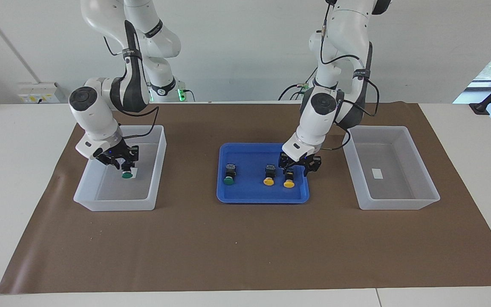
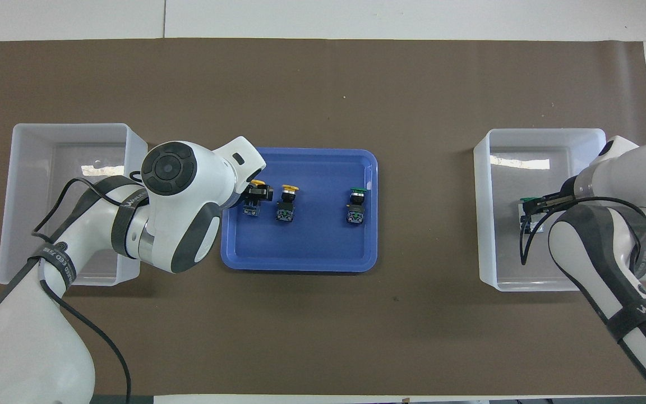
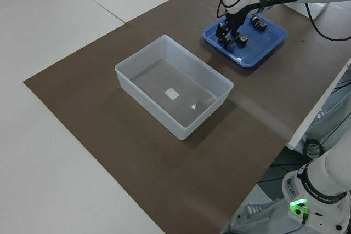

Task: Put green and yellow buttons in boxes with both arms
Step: 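Release the green button and return the right gripper to the other green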

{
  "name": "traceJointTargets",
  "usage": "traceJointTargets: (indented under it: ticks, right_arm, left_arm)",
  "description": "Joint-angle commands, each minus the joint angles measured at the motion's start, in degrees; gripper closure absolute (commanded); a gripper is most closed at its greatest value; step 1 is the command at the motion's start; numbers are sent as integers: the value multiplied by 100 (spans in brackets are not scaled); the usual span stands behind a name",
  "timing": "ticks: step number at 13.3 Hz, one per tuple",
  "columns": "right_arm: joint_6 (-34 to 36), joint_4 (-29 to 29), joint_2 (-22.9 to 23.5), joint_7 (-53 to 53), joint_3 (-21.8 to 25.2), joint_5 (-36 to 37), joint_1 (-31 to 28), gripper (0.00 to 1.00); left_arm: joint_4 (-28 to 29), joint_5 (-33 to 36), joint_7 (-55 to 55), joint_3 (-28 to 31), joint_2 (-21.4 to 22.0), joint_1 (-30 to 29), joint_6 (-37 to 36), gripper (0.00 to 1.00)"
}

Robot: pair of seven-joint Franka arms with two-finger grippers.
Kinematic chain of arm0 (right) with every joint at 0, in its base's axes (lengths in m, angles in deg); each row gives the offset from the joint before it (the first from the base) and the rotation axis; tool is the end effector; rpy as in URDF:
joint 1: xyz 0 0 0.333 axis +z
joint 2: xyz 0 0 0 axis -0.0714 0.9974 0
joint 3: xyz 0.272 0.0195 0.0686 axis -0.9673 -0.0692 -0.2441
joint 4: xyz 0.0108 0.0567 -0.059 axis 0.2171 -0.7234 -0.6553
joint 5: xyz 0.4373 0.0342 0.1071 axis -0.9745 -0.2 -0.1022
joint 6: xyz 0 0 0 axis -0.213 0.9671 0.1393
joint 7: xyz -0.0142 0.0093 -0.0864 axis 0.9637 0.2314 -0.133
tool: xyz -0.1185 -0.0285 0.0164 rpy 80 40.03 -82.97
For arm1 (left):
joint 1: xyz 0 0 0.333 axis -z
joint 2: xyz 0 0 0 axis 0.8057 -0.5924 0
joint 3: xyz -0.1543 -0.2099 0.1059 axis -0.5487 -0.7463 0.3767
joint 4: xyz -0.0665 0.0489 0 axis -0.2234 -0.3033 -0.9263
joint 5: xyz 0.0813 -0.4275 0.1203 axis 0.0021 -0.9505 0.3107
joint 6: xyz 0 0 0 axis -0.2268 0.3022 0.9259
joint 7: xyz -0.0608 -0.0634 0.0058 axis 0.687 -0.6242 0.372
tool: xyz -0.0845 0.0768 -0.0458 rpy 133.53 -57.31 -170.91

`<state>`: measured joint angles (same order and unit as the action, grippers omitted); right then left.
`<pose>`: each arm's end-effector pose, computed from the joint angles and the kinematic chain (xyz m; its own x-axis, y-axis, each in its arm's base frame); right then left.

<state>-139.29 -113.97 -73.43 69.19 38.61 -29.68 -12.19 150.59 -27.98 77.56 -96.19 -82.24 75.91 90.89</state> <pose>0.5793 -0.0453 0.2800 0.9857 0.1634 -0.0412 0.1649 -0.9856 0.0376 0.5615 -0.3053 0.2450 0.9821 -0.1750 0.0696 -0.1801 -0.9807 0.0761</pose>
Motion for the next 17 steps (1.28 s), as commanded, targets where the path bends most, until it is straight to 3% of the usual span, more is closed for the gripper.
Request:
traceJointTargets:
  ticks: [1,2,4,6,8,11,17]
  right_arm:
    - [1118,1110,98,-32,-294,-372,-69,0]
    - [1382,1506,168,-250,-443,-504,-43,0]
    - [1884,2507,579,-1588,-1301,-471,-8,0]
    - [1825,3020,1036,-3365,-2364,0,1,0]
    - [1388,3180,1503,-4562,-3122,582,1,0]
    - [921,3057,1767,-5051,-3248,898,325,0]
    - [-406,2232,2303,-5823,-3257,1391,581,0]
  left_arm:
    - [95,-94,143,59,-57,149,253,21]
    - [95,-94,143,59,-58,149,245,22]
    - [121,-94,143,59,-58,149,227,23]
    - [165,-94,135,59,-49,149,227,25]
    - [182,-94,134,59,-49,149,219,29]
    - [262,-94,134,59,-31,158,227,31]
    - [262,-94,204,59,-22,237,201,39]
